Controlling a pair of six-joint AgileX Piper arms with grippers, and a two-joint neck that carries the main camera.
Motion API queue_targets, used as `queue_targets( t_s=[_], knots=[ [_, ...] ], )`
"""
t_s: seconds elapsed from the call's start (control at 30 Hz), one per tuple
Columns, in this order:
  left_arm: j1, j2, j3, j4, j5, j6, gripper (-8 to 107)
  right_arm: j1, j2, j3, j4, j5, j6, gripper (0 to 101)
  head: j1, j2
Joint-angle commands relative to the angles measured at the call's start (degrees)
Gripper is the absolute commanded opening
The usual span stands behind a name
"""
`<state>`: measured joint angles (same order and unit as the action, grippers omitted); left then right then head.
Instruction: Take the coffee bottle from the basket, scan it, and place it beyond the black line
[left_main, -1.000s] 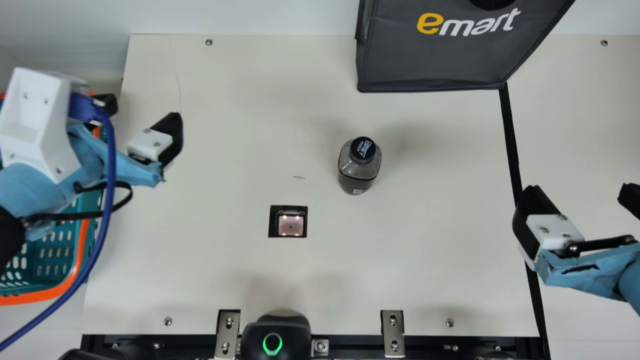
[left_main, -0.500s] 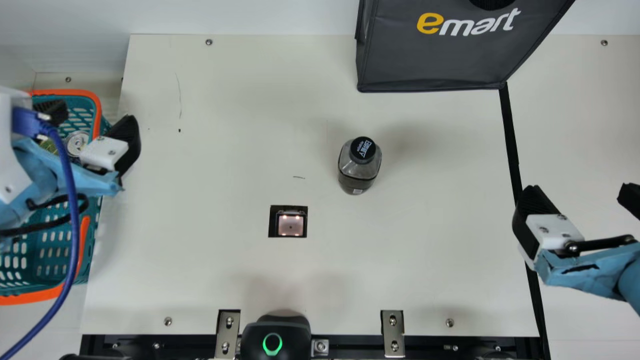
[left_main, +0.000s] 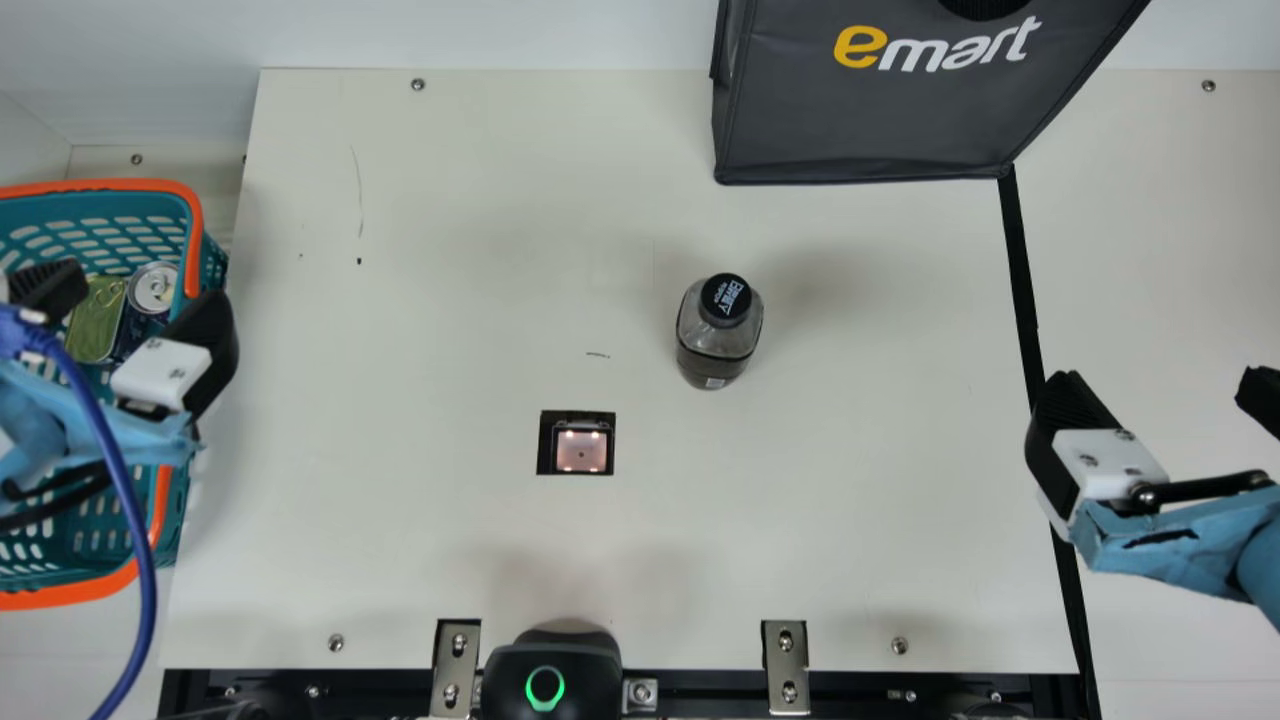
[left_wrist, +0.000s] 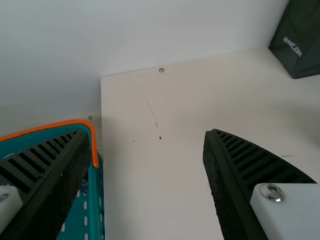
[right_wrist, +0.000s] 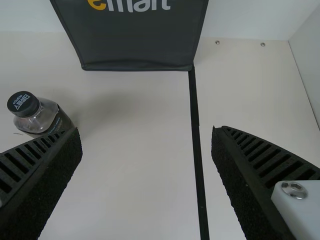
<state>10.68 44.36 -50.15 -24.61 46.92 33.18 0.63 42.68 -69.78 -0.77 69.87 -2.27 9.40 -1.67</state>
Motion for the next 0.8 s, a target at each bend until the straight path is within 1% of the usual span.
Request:
queue_targets(
  t_s=[0.0, 0.13, 0.17, 0.23, 0.33, 0.77],
  knots=[
    [4.3, -1.8, 0.8, -3.6, 2.7, 4.5, 90, 0.0, 0.0, 0.0, 0.0, 0.0, 0.0, 91, -1.5, 0.1],
    [12.3, -5.3, 2.5, -9.8, 8.2, 12.3, 90, 0.0, 0.0, 0.0, 0.0, 0.0, 0.0, 91, -1.5, 0.1],
    [7.3, -4.1, 2.1, -6.4, 5.5, 7.3, 90, 0.0, 0.0, 0.0, 0.0, 0.0, 0.0, 91, -1.5, 0.1],
    [10.1, -5.3, 2.4, -8.5, 7.5, 10.1, 90, 0.0, 0.0, 0.0, 0.0, 0.0, 0.0, 91, -1.5, 0.1],
    [12.1, -5.4, 2.4, -9.7, 8.1, 12.3, 90, 0.0, 0.0, 0.0, 0.0, 0.0, 0.0, 91, -1.5, 0.1],
    [12.3, -5.4, 2.4, -9.7, 8.0, 12.3, 90, 0.0, 0.0, 0.0, 0.0, 0.0, 0.0, 91, -1.5, 0.1]
  ],
)
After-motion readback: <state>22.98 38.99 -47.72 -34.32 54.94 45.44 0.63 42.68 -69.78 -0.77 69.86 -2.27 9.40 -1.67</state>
